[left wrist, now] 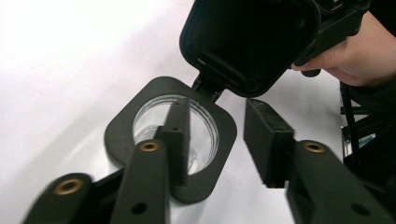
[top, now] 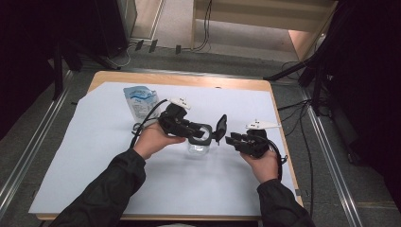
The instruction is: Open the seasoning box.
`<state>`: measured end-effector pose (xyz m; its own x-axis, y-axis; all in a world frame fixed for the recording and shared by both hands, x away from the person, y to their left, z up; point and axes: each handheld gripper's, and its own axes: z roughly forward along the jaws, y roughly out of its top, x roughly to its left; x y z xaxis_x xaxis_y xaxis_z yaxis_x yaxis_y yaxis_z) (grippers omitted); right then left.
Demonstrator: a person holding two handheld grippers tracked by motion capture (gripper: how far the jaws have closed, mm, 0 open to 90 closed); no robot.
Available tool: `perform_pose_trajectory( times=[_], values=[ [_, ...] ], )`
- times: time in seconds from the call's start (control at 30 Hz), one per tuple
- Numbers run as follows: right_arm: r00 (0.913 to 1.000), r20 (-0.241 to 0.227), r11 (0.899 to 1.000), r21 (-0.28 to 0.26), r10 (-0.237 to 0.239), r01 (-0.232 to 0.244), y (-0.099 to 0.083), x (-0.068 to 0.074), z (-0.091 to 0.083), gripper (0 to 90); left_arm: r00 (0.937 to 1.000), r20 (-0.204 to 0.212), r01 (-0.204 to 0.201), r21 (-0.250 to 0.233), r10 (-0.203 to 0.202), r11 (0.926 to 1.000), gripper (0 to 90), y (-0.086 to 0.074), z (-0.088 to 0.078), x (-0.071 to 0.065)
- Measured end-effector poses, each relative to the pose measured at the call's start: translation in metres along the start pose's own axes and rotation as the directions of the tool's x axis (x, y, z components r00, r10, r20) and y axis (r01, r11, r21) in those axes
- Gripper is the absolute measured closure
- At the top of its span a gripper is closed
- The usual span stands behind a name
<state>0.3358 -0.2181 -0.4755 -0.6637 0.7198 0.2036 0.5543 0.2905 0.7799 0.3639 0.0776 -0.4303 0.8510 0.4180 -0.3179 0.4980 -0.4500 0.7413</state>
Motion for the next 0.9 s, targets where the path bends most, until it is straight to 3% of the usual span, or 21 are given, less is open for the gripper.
perform_pose_trajectory(
  times=[0.37,0.43,0.57,0.83,0.9],
  values=[
    [0.9995,-0.018,0.999,-0.022,-0.027,0.027,-0.001,0.001,-0.004,61.3,0.9988,-0.039,0.030,-0.021,-0.031,0.9993,47.0,-0.014,-0.022,0.003],
    [0.9994,-0.026,1.000,-0.018,-0.025,0.024,-0.002,0.003,-0.005,60.3,0.9971,-0.070,0.028,-0.017,-0.029,0.9994,45.9,-0.018,-0.026,0.003],
    [0.9991,-0.038,1.000,-0.012,-0.020,0.020,-0.002,0.004,-0.005,58.4,0.9982,-0.044,0.039,-0.030,-0.041,0.9988,49.5,-0.025,-0.033,0.004],
    [0.9981,-0.055,1.000,0.001,-0.028,0.028,-0.003,0.006,-0.005,56.8,0.9959,-0.073,0.052,-0.019,-0.053,0.9985,47.1,-0.037,-0.048,0.010],
    [0.9980,-0.054,0.999,0.004,-0.032,0.032,-0.003,0.005,-0.004,56.7,0.9962,-0.053,0.067,-0.029,-0.069,0.9973,47.2,-0.040,-0.052,0.014]
  ],
)
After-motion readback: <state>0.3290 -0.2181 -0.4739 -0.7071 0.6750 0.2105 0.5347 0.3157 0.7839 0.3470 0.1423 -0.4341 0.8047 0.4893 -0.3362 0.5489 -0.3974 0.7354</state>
